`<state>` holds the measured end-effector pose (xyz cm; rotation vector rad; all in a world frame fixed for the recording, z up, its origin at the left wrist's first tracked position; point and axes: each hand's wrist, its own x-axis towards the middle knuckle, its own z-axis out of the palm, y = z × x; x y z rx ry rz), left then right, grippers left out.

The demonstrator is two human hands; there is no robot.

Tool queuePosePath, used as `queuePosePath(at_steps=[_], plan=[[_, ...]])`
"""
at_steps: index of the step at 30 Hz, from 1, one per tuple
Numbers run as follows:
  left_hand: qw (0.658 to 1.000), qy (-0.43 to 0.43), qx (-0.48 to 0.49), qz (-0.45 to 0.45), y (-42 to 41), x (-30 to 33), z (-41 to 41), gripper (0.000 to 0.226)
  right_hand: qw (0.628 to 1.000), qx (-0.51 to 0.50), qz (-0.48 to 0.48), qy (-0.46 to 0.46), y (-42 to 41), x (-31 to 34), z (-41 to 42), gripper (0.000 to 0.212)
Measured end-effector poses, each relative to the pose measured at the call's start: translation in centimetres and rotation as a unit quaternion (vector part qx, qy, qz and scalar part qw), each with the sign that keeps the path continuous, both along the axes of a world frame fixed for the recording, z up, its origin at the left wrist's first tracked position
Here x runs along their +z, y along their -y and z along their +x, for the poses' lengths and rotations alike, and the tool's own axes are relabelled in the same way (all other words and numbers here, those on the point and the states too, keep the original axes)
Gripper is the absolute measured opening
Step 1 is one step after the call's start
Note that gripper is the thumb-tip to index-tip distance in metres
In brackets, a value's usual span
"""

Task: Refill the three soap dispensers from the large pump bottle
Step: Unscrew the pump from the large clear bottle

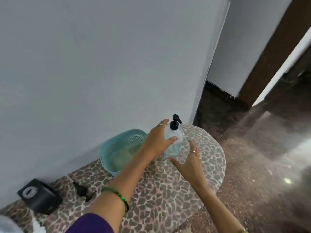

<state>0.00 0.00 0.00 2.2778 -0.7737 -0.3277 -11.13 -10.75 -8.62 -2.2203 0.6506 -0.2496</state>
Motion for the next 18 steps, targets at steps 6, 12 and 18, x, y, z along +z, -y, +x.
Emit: queuePosePath(at_steps=[6,12,18], plan=[[0.999,-0.007,0.024,-0.046,2.4,-2.5,1.9,0.063,0.989,0.042,0.143,0.012,1.6,-3.4,4.4,0.124],[0.991,0.031,0.036,-0.126,2.9,-4.5,2.5,0.041,0.978,0.010,0.148,0.145,1.4,-6.3,6.6,0.102],[0.976,0.119,0.007,-0.183,2.1,-6.3,3.3,0.040,0.963,-0.014,0.128,0.236,1.0,-7.9,8.2,0.069]])
